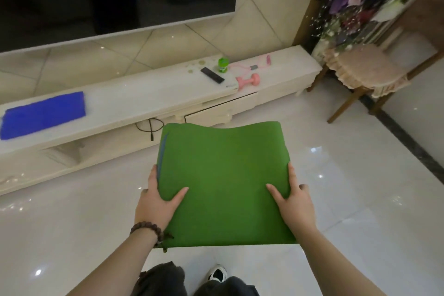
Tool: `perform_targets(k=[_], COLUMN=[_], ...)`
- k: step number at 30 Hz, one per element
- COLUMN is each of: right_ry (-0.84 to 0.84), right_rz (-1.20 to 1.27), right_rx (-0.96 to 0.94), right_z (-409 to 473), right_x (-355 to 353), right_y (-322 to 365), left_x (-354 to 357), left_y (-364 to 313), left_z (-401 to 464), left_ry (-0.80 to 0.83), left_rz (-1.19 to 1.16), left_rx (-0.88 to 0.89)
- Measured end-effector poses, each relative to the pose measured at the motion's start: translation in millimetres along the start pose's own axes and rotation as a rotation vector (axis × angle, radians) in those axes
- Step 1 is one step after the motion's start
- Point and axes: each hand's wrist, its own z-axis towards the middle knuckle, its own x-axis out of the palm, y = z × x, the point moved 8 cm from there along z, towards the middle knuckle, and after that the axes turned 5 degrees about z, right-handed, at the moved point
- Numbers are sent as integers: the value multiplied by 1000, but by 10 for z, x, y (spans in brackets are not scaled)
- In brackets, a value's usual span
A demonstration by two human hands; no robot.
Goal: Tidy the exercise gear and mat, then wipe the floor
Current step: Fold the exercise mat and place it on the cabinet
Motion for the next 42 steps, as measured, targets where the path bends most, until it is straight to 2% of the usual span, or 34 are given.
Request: perform_targets(k=[8, 16, 27, 35, 42], right_ry=[-77, -78, -34, 31, 153], right_rz=[11, -7, -86, -92, -157], right_rx=[42, 31, 23, 2, -79], right_z=[794, 2167, 4235, 5372, 6868], right_x=[-614, -979, -1619, -1927, -2264], right_y=[-188, -100, 318, 283, 51], left_x=[497, 1135, 1760, 2250, 3087], left_y=[-1064, -1985, -3371, -4118, -4917], left_z=[503, 1422, 2719, 3204, 3530], left_ry=[38, 68, 53, 34, -52], left_rz=[17, -42, -25, -24, -71], left_rx=[100, 136, 38, -4, -123])
